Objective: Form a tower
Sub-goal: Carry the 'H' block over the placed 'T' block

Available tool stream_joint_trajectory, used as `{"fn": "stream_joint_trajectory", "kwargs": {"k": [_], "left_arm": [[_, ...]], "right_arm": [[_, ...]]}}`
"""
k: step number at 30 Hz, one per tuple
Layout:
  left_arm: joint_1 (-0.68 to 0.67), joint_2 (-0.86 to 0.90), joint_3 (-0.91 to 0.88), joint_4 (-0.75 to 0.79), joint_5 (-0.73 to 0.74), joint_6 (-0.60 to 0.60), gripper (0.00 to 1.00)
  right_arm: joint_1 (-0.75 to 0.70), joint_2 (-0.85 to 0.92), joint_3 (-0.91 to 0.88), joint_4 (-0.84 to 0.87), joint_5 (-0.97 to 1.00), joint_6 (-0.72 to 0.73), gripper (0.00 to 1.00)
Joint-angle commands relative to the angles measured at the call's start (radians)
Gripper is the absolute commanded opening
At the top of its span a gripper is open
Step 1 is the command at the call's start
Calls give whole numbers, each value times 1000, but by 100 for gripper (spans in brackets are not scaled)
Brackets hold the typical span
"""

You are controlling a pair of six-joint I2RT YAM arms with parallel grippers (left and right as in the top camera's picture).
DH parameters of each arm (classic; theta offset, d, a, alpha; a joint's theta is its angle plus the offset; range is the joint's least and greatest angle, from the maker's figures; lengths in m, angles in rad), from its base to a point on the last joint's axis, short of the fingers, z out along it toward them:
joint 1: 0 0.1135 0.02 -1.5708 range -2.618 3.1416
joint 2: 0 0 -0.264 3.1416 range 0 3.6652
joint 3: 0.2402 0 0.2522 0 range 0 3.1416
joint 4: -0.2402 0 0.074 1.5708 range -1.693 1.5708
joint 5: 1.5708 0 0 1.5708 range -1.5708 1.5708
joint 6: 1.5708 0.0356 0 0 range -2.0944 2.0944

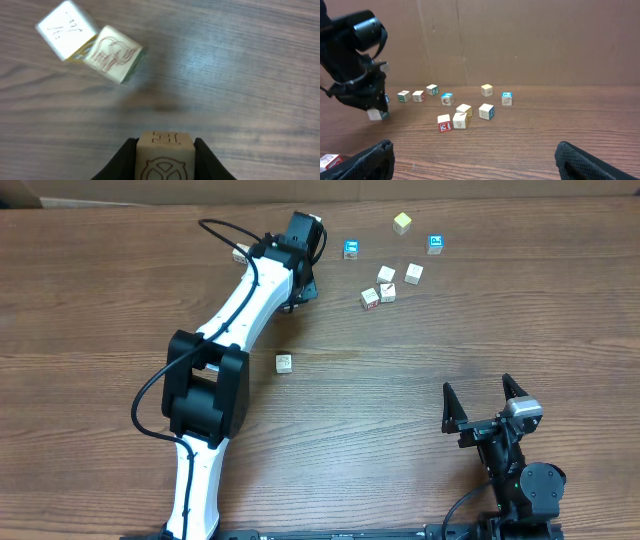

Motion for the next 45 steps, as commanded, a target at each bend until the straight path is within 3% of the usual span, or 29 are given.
{"fn": "stream_joint_trajectory", "kwargs": {"k": [1, 12, 20, 30, 45], "left_arm": [[5, -98, 115, -113, -8, 49, 22], [5, -457, 148, -431, -5, 64, 21], [-3, -483, 116, -585, 85, 24, 20], [-90, -483, -295, -350, 90, -68, 25], [-101, -483, -663, 84, 44, -96, 25]], "right_arm": [[6, -8, -10, 3, 1, -5, 100], [6, -8, -10, 3, 1, -5, 100], [6, -8, -10, 3, 1, -5, 100], [6, -8, -10, 3, 1, -5, 100], [5, -8, -10, 3, 1, -5, 100]]}}
